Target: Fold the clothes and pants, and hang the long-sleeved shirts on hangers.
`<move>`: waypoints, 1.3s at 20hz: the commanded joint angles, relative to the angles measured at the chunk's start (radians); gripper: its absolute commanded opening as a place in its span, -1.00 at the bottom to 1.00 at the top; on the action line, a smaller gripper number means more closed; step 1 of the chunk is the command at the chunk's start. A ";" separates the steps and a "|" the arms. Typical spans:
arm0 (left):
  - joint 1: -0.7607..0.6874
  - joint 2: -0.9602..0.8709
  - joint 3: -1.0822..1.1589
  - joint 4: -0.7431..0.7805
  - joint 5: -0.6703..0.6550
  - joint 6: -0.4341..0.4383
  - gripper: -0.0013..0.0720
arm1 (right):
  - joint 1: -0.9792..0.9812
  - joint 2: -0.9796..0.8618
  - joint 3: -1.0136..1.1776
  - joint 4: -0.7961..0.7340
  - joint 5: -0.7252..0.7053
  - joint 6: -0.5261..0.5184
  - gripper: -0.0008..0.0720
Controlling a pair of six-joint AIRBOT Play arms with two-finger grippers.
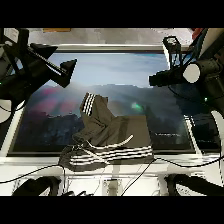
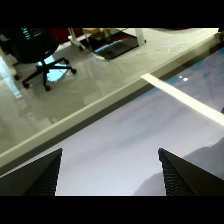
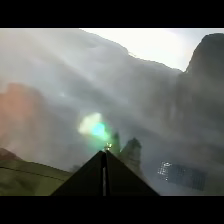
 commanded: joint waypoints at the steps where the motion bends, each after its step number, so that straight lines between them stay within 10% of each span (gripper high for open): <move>1: 0.001 -0.001 -0.002 0.000 0.000 -0.003 0.90 | 0.001 -0.002 -0.001 0.000 0.002 0.000 -0.95; 20: -0.001 0.003 -0.002 -0.086 -0.015 -0.011 0.90 | 0.000 0.017 0.005 -0.010 0.013 -0.012 -0.95; 26: 0.048 0.005 -0.003 0.103 -0.435 -0.065 0.90 | -0.017 0.023 -0.001 -0.093 0.306 -0.270 -0.95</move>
